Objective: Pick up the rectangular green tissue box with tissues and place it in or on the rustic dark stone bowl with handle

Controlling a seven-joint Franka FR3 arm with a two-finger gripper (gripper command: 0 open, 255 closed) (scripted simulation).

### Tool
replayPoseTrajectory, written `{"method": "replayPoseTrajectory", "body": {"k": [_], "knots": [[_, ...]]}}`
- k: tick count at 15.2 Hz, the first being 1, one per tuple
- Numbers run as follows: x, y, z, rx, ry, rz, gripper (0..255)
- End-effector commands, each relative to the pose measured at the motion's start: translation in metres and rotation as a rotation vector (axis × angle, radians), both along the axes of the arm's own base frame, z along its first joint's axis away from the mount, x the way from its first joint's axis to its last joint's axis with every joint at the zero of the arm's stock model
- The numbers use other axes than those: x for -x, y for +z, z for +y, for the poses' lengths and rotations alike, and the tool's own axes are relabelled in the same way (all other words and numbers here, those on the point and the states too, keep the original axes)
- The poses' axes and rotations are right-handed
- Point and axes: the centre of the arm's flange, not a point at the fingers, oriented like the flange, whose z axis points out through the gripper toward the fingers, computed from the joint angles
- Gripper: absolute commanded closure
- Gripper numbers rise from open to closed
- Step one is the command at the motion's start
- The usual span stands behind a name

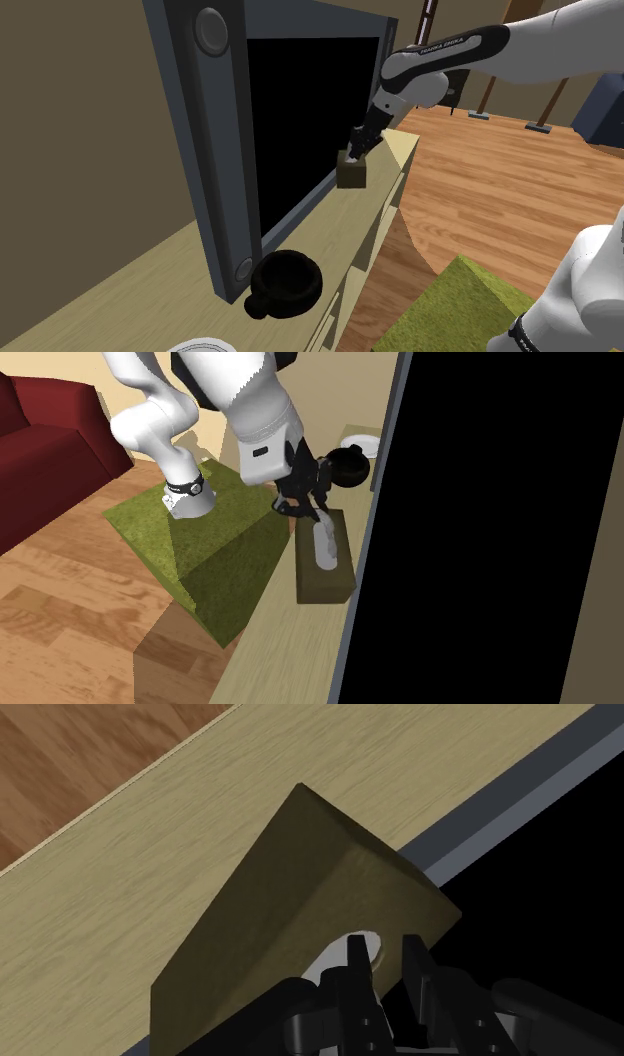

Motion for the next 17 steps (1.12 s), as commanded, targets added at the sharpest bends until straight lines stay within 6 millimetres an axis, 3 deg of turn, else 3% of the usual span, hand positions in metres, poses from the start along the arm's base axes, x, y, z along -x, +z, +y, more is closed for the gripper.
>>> {"method": "replayPoseTrajectory", "body": {"k": [1,12,17], "knots": [[0.001,0.012,0.0,0.0,0.0,-0.002,255],[0.001,0.067,0.0,0.0,0.0,-0.002,255],[0.028,0.074,0.06,0.0,0.0,-0.002,255]]}}
